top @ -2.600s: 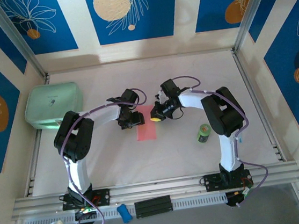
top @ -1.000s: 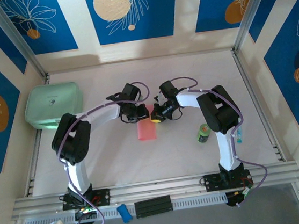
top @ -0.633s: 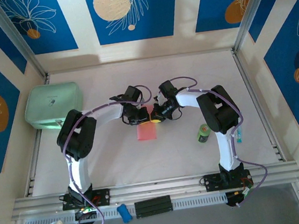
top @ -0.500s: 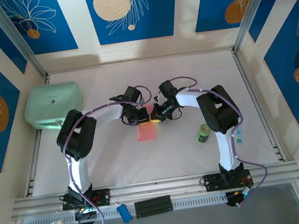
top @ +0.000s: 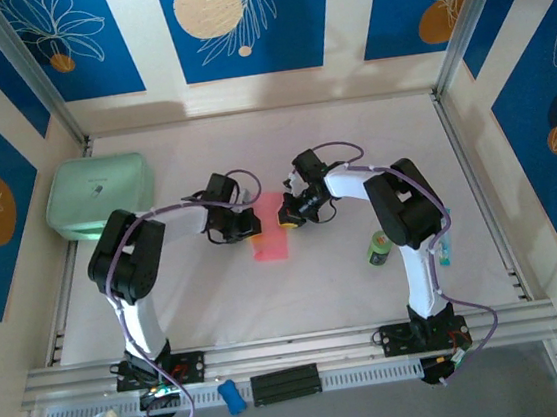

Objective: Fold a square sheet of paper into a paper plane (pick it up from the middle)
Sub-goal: First fold the square sheet of paper in half at the center of the table.

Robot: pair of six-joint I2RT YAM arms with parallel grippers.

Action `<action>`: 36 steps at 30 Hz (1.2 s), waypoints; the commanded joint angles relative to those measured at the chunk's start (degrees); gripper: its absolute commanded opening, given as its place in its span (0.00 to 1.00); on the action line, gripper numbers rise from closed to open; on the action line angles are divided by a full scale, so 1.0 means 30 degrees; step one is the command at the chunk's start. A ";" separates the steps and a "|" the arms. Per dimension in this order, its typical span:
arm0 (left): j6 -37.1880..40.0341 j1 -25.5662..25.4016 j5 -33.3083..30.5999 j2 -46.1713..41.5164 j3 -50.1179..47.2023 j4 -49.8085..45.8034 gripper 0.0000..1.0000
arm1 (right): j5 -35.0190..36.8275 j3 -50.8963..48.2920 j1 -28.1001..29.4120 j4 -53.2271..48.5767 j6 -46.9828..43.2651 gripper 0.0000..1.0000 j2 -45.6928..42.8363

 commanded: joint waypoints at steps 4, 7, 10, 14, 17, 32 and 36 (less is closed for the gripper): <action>0.1099 0.0945 -0.1036 -0.1677 -0.0410 -0.2232 0.14 | 0.3825 -0.0599 0.0087 -0.2894 -0.0420 0.04 0.1789; 0.0263 0.0708 -0.0005 -0.2470 -0.0469 -0.1497 0.14 | 0.3883 -0.0462 0.0112 -0.3010 -0.0456 0.03 0.1789; -0.0671 0.0051 0.0513 -0.2591 -0.0355 -0.0667 0.14 | 0.3914 -0.0355 0.0198 -0.3082 -0.0457 0.03 0.1814; -0.1462 -0.0884 0.0691 -0.1857 -0.0143 -0.0072 0.14 | 0.3910 -0.0231 0.0228 -0.3133 -0.0413 0.03 0.1905; -0.1524 -0.1191 0.0682 -0.1091 -0.0125 -0.0126 0.14 | 0.3914 -0.0182 0.0234 -0.3187 -0.0451 0.03 0.1986; 0.0466 -0.0213 0.0028 -0.1397 -0.3585 -0.1028 0.14 | 0.4169 -0.0114 0.0221 -0.3324 -0.0486 0.03 0.2221; 0.0645 0.0154 -0.0423 -0.2678 -0.3754 -0.2024 0.14 | 0.4314 -0.0027 0.0175 -0.3500 -0.0563 0.03 0.2292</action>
